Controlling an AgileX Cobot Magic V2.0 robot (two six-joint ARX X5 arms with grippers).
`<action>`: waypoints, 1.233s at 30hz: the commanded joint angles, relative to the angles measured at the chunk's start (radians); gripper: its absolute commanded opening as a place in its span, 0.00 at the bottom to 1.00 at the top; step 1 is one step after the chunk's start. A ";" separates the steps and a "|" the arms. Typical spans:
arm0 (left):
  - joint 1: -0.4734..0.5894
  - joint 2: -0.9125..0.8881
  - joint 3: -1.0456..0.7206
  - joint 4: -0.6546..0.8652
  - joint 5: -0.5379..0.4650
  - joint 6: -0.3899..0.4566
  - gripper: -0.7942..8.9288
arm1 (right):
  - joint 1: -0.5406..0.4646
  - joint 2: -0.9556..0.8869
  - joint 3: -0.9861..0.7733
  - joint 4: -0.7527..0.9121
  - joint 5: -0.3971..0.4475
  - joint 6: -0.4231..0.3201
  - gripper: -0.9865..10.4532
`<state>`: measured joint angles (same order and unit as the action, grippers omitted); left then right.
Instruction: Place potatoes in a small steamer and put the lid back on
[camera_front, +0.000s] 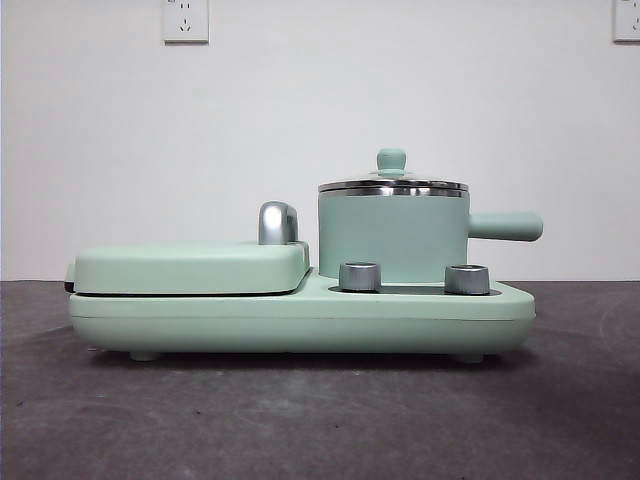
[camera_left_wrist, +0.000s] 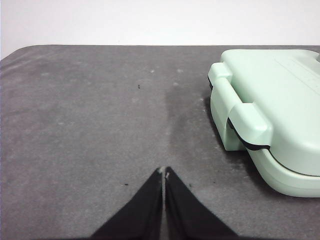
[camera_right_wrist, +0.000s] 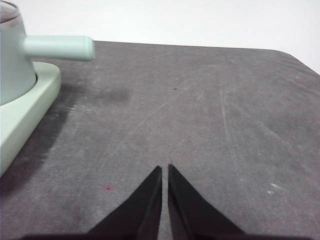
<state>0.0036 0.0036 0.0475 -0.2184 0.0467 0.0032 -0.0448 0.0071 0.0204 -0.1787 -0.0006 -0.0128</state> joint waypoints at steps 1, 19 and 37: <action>0.001 0.000 -0.018 -0.013 -0.002 -0.008 0.09 | 0.003 -0.003 -0.009 0.002 0.002 0.005 0.10; 0.001 0.000 -0.018 -0.013 -0.002 -0.008 0.09 | 0.003 -0.003 -0.009 0.024 0.001 0.004 0.10; 0.001 0.000 -0.018 -0.013 -0.002 -0.008 0.09 | 0.003 -0.003 -0.009 0.024 0.001 0.004 0.10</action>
<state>0.0036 0.0036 0.0475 -0.2184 0.0467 0.0032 -0.0429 0.0048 0.0174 -0.1673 -0.0002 -0.0116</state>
